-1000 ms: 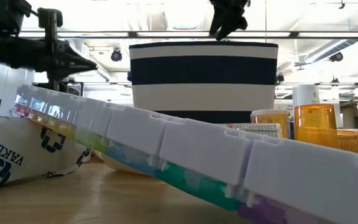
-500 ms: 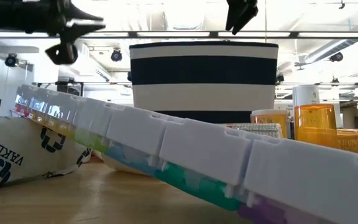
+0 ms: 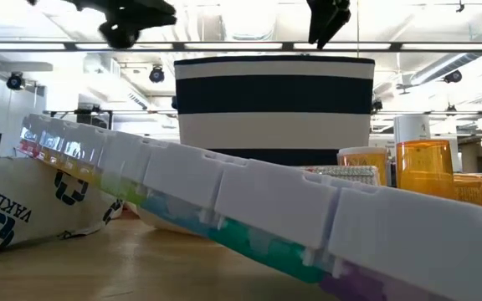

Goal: Pick & place medical supplies in basket/bin
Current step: Put the green bandage into the bin

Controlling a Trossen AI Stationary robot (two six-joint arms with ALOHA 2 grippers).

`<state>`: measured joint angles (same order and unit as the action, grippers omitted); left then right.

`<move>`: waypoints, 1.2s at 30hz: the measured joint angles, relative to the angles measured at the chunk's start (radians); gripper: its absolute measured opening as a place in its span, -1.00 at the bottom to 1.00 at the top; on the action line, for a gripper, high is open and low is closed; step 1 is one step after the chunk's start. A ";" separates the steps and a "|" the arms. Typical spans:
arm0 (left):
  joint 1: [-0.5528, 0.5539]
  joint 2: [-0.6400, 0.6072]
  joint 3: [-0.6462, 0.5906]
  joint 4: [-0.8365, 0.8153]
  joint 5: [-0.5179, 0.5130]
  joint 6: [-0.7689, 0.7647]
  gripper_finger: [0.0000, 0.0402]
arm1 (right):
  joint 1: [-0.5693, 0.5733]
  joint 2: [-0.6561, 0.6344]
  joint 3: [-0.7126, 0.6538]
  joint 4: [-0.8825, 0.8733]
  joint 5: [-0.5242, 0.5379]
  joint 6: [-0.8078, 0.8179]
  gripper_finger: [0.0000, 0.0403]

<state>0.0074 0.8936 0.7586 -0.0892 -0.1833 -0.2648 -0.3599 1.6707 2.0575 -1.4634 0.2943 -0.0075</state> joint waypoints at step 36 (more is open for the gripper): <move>-0.028 0.847 0.420 -0.520 -0.107 0.674 0.14 | 0.024 -0.108 -0.003 -0.108 -0.003 -0.057 0.82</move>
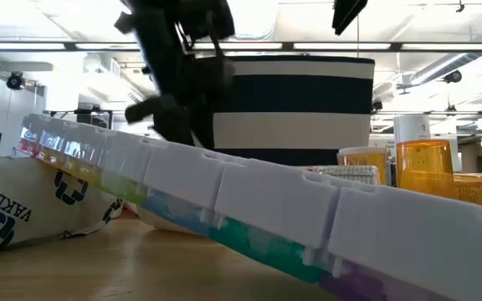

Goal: Pick & place medical supplies in basket/bin
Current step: Put the green bandage into the bin

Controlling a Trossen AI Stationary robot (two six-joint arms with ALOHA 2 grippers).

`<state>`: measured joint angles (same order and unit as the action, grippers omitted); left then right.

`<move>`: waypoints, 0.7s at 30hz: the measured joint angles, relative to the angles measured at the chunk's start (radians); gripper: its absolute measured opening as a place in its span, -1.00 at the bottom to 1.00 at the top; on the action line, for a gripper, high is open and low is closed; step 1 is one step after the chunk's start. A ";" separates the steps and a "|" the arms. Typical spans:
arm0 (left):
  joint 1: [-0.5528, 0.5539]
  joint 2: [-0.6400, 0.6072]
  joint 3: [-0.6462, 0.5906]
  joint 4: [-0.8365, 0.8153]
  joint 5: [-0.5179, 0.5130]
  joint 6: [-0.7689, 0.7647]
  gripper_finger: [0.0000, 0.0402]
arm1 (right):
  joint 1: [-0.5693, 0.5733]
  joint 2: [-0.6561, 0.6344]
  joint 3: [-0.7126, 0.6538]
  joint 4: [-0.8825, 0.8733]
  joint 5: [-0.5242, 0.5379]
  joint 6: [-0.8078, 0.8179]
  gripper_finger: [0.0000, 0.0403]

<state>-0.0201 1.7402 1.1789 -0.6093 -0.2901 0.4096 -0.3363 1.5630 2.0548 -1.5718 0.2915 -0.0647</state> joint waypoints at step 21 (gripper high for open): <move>0.088 0.156 0.001 0.083 -0.023 -0.103 0.09 | 0.000 -0.075 -0.006 0.001 0.000 0.036 0.82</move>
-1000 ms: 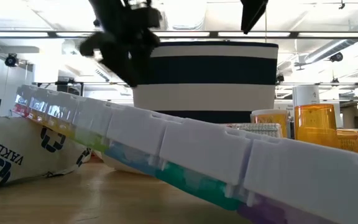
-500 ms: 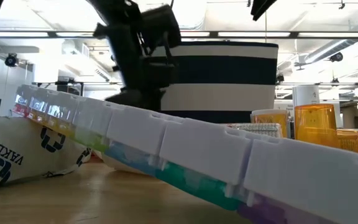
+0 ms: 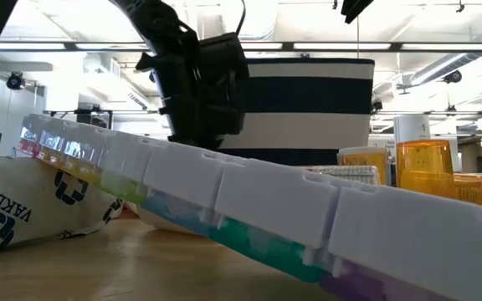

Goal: Pick & place medical supplies in basket/bin
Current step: Put the green bandage into the bin

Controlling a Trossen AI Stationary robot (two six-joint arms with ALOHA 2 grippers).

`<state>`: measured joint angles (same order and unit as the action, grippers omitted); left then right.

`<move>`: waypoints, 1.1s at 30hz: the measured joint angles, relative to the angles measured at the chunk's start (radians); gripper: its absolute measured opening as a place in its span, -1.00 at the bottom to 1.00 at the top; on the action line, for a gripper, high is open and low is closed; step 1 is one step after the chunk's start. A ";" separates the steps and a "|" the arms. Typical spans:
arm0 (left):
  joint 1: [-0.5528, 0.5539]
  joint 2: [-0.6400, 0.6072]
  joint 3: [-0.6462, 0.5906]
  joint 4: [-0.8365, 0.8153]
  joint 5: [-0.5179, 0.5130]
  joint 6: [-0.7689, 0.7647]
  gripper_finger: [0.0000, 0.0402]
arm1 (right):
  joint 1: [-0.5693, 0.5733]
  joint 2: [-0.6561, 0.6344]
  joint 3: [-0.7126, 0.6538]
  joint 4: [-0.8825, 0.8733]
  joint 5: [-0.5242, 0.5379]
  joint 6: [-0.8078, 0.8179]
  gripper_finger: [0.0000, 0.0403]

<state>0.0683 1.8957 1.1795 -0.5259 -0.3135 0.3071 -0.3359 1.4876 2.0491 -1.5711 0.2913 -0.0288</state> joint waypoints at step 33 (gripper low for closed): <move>0.008 -0.402 0.643 -0.159 -0.285 -0.247 -0.26 | 0.009 -0.041 -0.006 0.044 -0.010 0.020 0.82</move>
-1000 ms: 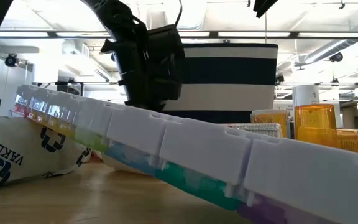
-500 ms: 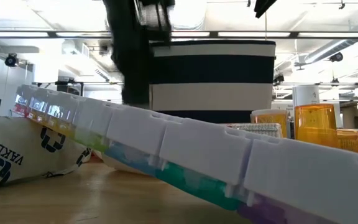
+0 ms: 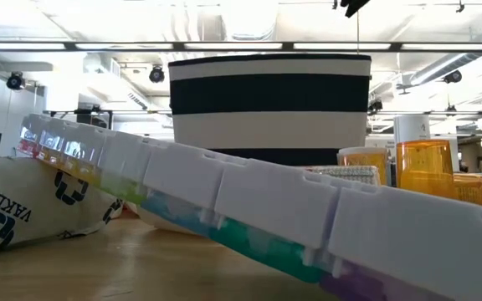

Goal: Pick & place medical supplies in basket/bin
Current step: Put the green bandage into the bin, then put the red bandage into the bin

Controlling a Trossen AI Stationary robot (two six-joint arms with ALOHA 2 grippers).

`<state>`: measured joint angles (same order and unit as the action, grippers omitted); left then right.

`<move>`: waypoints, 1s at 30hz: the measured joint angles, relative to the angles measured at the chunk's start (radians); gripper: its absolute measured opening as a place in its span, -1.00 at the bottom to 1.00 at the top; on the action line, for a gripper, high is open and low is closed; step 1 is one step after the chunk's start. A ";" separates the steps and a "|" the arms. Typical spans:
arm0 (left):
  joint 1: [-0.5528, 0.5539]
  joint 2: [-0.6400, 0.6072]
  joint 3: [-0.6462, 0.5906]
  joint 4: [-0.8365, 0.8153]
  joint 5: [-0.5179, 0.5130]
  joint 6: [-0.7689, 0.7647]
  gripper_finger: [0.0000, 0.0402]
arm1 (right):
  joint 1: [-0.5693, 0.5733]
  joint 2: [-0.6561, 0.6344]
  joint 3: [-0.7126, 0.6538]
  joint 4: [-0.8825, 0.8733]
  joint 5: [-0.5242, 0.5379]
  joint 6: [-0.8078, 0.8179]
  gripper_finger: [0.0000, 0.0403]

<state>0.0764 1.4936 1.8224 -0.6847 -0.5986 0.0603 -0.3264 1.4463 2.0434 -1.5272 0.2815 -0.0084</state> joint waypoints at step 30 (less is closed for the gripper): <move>-0.355 0.007 -0.158 -0.808 0.307 -0.124 0.45 | 0.148 -0.005 -0.158 0.078 -0.002 0.062 0.82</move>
<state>-0.2788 1.5005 1.6644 -1.4924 -0.2920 -0.0641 -0.1787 1.4418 1.8854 -1.4496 0.2792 0.0540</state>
